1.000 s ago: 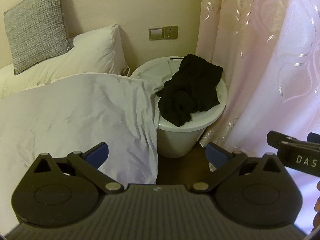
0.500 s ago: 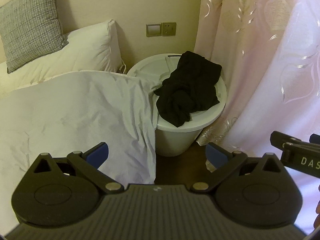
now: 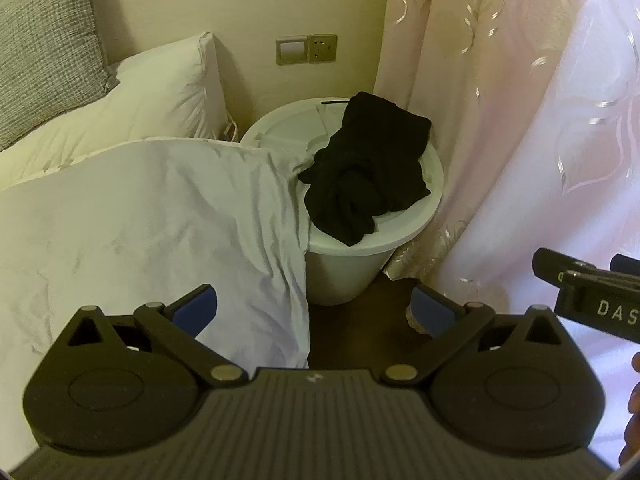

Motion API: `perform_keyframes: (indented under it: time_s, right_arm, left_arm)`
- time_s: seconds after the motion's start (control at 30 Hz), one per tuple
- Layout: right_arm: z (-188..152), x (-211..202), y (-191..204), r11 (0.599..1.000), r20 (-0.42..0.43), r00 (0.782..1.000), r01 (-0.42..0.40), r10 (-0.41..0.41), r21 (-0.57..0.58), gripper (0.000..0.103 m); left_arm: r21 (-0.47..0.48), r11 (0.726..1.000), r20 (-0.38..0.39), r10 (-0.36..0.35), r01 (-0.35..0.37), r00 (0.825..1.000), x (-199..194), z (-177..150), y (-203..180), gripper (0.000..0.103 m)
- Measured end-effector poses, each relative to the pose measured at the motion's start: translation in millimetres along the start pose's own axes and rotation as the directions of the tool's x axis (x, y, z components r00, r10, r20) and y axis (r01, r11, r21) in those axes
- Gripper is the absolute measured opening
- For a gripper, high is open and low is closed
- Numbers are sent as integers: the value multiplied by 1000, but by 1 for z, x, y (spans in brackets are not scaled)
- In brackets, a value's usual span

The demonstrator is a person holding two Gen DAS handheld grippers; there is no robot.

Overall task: Fold clothes
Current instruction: 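Move both grippers toward the black garment on the white bin, then grasp the black garment with both grippers and lift it off the bin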

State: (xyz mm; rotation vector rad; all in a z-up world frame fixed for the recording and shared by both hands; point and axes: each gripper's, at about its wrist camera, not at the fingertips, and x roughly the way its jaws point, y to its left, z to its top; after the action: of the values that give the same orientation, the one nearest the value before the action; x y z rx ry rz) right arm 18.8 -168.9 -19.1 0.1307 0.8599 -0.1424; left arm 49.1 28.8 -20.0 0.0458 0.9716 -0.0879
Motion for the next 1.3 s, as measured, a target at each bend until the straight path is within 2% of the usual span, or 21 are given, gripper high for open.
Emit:
perform_keyframes:
  time_s: [0.37,0.6,1.07,1.3]
  right_arm:
    - [6,3,-7,999,-6,999,32,-32,13,102]
    - [17,16,-11,1000,-11,1000,23,-23,-5,102]
    - [47,63,-3,999,-66,998,-8,6,-40,102]
    - [58,95,-12,999,-95,995,-28,24,-45,102]
  left_arm:
    - [22,999,4,-24,24,1000,5,5,-6,102]
    - [18,1000,-4,-16,16,1000,15,15,-7,102]
    - [-14,1000,-52,7,-8,999,55,50,-1,102]
    - [-34,999,-93,-24,21,995,87,61,-3,102]
